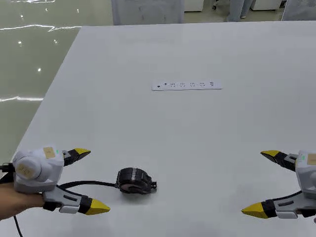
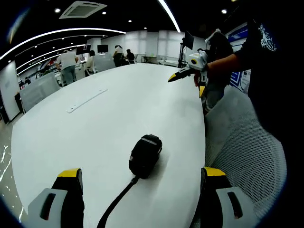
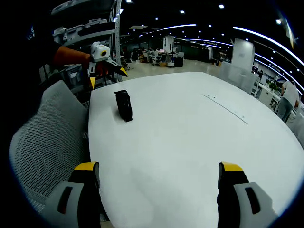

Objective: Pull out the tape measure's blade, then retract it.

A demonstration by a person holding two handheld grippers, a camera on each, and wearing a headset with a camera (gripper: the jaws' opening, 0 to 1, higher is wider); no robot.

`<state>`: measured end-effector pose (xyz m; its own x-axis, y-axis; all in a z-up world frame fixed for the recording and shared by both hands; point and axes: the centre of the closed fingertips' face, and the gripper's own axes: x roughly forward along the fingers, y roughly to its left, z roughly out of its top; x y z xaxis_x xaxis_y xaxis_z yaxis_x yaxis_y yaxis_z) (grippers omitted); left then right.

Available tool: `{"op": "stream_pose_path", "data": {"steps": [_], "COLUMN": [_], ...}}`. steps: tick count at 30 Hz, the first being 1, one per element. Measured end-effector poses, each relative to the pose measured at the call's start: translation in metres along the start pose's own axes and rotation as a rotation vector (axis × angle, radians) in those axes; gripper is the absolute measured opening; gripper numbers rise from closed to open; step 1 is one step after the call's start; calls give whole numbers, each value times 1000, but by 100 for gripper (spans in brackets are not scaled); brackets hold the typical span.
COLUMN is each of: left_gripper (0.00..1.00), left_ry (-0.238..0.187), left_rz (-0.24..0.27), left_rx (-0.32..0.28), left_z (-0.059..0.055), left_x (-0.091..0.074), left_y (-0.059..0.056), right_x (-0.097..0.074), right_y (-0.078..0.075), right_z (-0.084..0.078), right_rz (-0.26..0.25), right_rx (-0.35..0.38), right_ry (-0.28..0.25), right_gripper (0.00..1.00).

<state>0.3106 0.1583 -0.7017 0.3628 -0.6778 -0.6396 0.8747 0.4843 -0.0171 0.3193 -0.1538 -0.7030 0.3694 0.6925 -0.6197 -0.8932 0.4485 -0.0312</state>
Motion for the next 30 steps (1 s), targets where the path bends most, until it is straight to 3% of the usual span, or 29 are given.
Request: {"op": "stream_pose_path", "data": {"steps": [7, 18, 27, 30], "left_gripper": [100, 92, 80, 72], "left_ry": [75, 158, 224, 252], "left_rz": [-78, -140, -188, -197], "left_rx": [75, 167, 214, 236], "left_z": [5, 6, 0, -4], "left_x": [15, 34, 58, 64], "left_y": [-5, -6, -7, -6], "right_x": [17, 50, 87, 98], "right_y": [9, 20, 35, 40], "right_z": [19, 41, 55, 59], "right_rz": [47, 116, 179, 195], "right_rx": [-36, -95, -141, -152], "right_ry": [-8, -25, -25, -21], "right_gripper": [100, 100, 97, 95]}}
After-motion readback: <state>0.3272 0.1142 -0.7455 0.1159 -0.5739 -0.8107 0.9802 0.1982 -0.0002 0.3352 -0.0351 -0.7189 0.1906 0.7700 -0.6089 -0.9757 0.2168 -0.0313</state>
